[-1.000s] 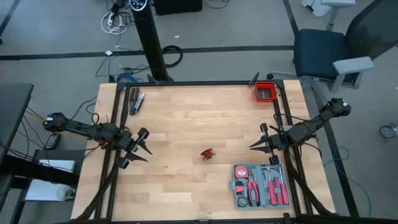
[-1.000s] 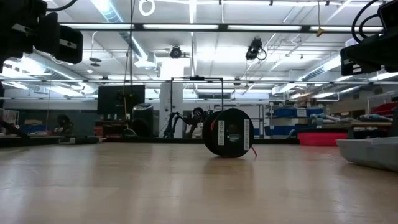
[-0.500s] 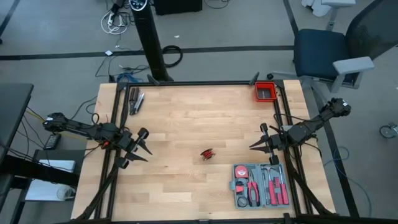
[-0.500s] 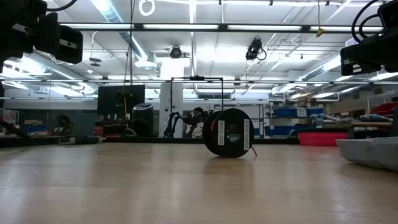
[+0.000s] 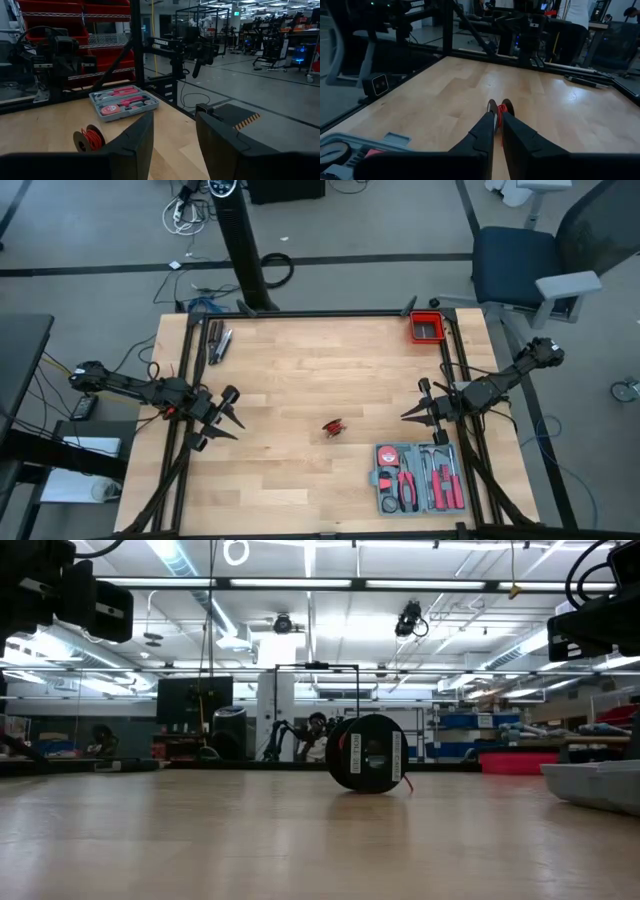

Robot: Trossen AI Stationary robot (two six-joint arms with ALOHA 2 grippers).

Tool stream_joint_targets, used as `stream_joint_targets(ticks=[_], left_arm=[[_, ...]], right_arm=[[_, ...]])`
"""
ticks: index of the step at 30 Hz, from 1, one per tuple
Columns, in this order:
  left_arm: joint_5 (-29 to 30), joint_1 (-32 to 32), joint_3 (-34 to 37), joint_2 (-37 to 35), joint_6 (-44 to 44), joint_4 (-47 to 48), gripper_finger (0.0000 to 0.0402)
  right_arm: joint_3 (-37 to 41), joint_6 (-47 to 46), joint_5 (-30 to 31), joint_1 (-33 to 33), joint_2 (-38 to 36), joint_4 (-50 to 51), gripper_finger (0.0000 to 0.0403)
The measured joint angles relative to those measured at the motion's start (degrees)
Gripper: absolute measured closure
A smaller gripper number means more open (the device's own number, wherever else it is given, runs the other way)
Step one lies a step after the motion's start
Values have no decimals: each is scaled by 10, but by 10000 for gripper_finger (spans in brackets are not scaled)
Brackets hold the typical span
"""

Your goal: Coil cords

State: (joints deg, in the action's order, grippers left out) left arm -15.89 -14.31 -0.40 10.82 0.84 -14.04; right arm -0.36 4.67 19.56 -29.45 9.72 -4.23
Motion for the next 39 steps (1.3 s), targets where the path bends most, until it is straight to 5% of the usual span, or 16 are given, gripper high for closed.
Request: stream_joint_targets(ticks=[36,39], left_arm=[[15,0,0,0,2,-66,250],[38,0,0,0,-51,-105,250]], right_arm=[[0,1,0,0,0,0,369],[0,90,21,0,0,-7,369]])
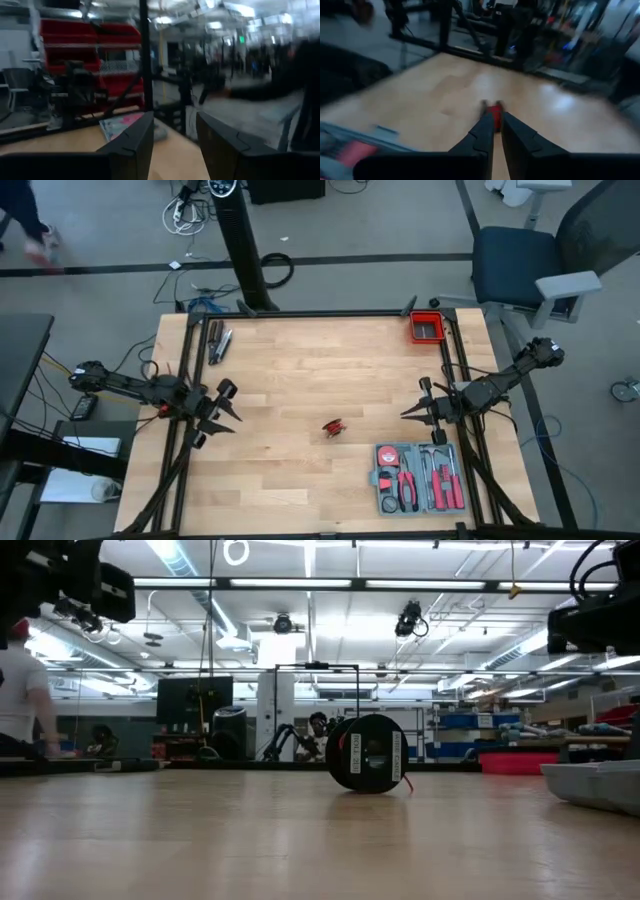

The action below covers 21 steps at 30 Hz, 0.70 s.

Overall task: Coil cords
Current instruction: Uncoil the wire

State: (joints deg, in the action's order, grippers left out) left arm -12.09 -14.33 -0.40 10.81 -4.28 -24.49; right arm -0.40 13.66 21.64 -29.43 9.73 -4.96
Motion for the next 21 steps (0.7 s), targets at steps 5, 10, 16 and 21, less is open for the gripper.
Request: stream_joint_targets(ticks=[5,10,16,21], left_arm=[[68,0,0,0,-168,-32,250],[118,0,0,0,-149,-31,250],[167,0,0,0,-184,-34,250],[208,0,0,0,-232,-49,250]], right_arm=[[-2,136,18,0,0,-13,369],[-2,143,18,0,0,-26,369],[-2,82,-5,0,0,-70,369],[-3,-79,-48,0,0,-199,369]])
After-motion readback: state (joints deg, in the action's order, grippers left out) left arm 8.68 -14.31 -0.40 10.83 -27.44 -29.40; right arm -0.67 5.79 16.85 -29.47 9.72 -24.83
